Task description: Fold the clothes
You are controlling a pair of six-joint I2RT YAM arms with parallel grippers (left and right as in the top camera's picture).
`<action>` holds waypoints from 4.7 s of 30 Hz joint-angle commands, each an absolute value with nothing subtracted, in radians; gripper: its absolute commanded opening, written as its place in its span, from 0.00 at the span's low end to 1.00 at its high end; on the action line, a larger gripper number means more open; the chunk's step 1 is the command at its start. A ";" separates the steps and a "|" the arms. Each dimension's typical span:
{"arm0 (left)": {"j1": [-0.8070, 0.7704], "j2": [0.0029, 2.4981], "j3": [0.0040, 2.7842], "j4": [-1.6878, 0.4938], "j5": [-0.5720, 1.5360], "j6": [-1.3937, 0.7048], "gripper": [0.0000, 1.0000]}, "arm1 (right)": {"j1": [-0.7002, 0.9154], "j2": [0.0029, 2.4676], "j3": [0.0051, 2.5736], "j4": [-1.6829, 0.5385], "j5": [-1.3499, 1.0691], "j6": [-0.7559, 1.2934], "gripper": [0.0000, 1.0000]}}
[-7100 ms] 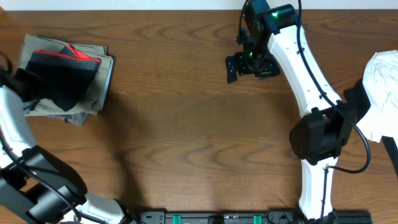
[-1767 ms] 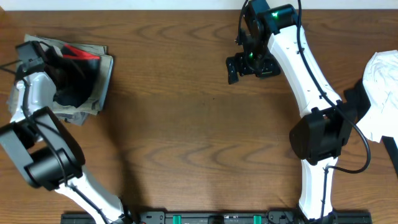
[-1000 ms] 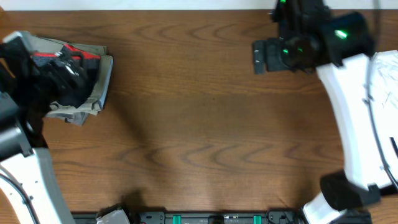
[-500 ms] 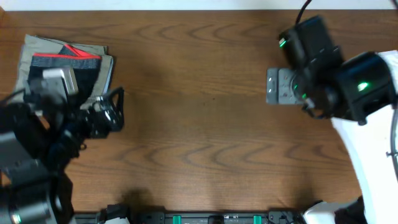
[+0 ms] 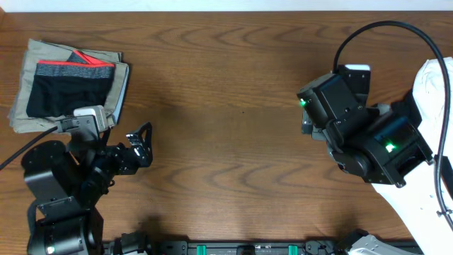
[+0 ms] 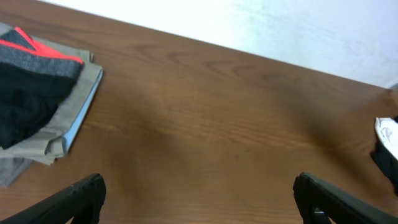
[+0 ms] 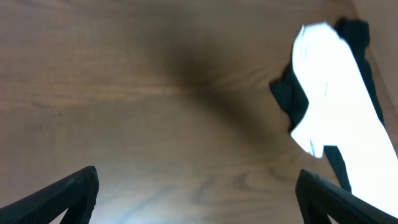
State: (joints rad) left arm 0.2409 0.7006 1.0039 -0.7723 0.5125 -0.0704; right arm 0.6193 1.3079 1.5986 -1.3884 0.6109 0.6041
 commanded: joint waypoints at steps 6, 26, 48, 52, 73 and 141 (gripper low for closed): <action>0.238 0.751 1.000 -0.761 0.505 -0.057 0.98 | 0.607 1.300 1.589 -1.287 0.658 0.470 0.99; 0.238 0.818 1.000 -0.762 0.505 -0.056 0.98 | 0.607 1.300 1.589 -1.272 0.647 0.470 0.99; 0.238 0.822 1.000 -0.762 0.505 -0.056 0.98 | 0.607 1.300 1.589 -1.284 0.647 0.469 0.99; 0.238 0.822 1.000 -0.762 0.505 -0.057 0.98 | 0.607 1.300 1.589 -1.296 0.646 0.470 0.99; 0.238 0.822 1.000 -0.762 0.505 -0.057 0.98 | 0.191 0.883 0.735 -0.141 -0.064 -0.020 0.99; 0.238 0.822 1.000 -0.762 0.505 -0.056 0.98 | -0.081 0.006 0.006 -0.064 -0.117 -0.102 0.99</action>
State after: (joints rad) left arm 0.2401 0.8230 0.9989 -0.7612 0.5087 -0.0700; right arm -0.0731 0.0147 0.0071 -0.0589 -0.1303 -0.1101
